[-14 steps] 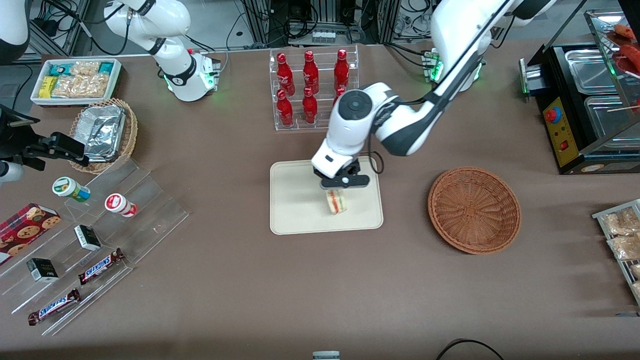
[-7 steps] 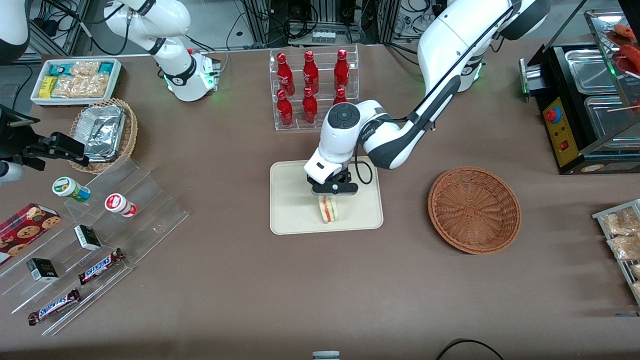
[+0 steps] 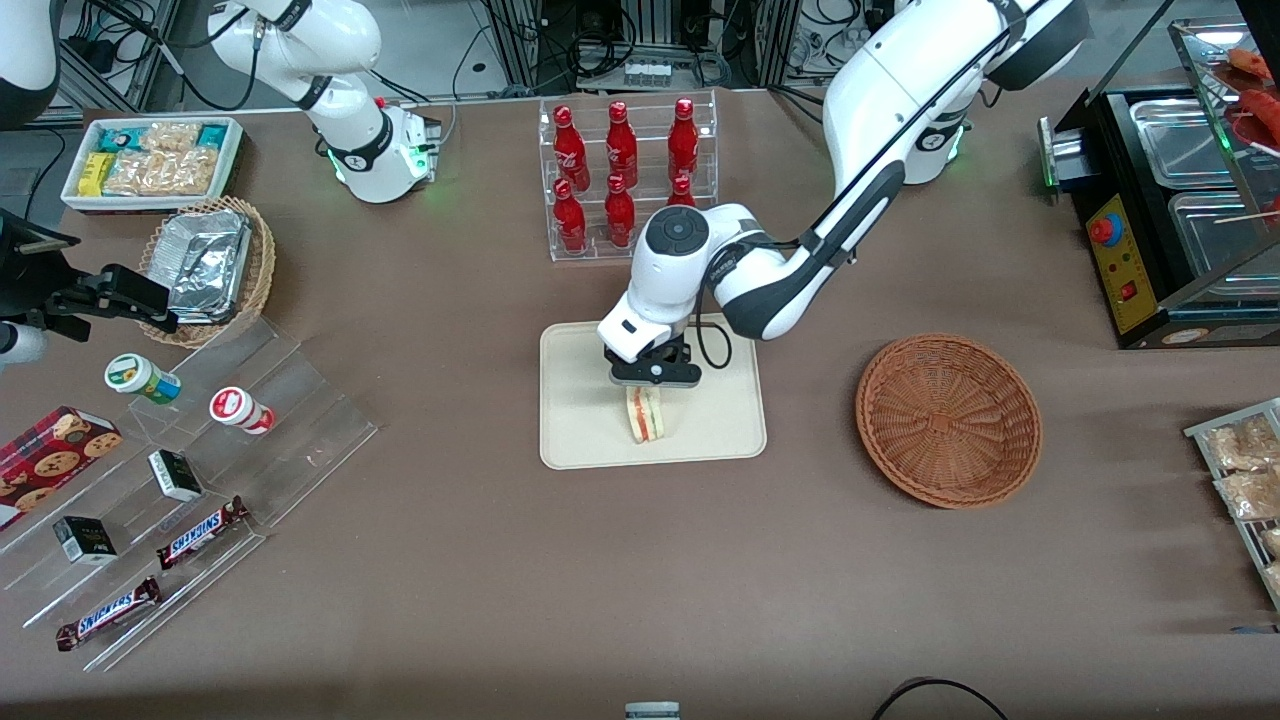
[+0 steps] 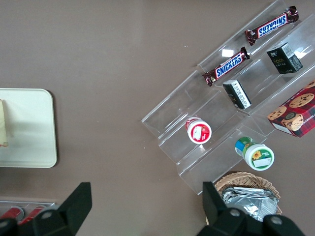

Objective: Place sandwich from basket to tray
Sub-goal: 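Lower the sandwich onto the tray center with the left gripper, then open the left gripper to release the sandwich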

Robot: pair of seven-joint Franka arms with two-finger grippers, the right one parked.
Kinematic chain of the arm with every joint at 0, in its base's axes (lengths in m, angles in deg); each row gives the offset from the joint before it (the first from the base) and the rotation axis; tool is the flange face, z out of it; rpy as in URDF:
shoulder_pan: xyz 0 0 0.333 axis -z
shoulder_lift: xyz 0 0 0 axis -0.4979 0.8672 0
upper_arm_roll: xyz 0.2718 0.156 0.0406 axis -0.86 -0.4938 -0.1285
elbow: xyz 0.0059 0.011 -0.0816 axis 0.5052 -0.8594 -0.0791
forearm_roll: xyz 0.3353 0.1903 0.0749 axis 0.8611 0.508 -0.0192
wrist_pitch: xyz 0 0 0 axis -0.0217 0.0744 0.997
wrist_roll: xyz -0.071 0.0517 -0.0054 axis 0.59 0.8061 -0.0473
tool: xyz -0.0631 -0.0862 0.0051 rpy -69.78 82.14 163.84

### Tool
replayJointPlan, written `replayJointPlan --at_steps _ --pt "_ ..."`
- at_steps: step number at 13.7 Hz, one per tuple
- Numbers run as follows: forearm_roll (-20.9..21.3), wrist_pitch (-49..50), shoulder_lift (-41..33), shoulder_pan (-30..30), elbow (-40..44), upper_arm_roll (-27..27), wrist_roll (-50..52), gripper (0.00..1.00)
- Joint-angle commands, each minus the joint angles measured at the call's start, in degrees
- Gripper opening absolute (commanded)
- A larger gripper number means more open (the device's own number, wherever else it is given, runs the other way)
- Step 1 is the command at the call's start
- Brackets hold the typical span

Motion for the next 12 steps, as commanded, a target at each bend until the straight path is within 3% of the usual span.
replayJointPlan --at_steps 1,2,5,9,12 --pt "0.8 0.8 0.4 0.3 1.6 -0.1 1.0 0.94" --pt "0.7 3.8 0.2 -0.1 2.4 -0.1 0.7 0.99" --pt "0.5 10.9 -1.2 -0.2 5.7 0.1 1.2 1.00" --pt "-6.4 24.8 -6.6 -0.5 11.5 -0.1 1.1 1.00" --pt "-10.1 34.5 -11.2 -6.0 16.4 -0.1 1.2 1.00"
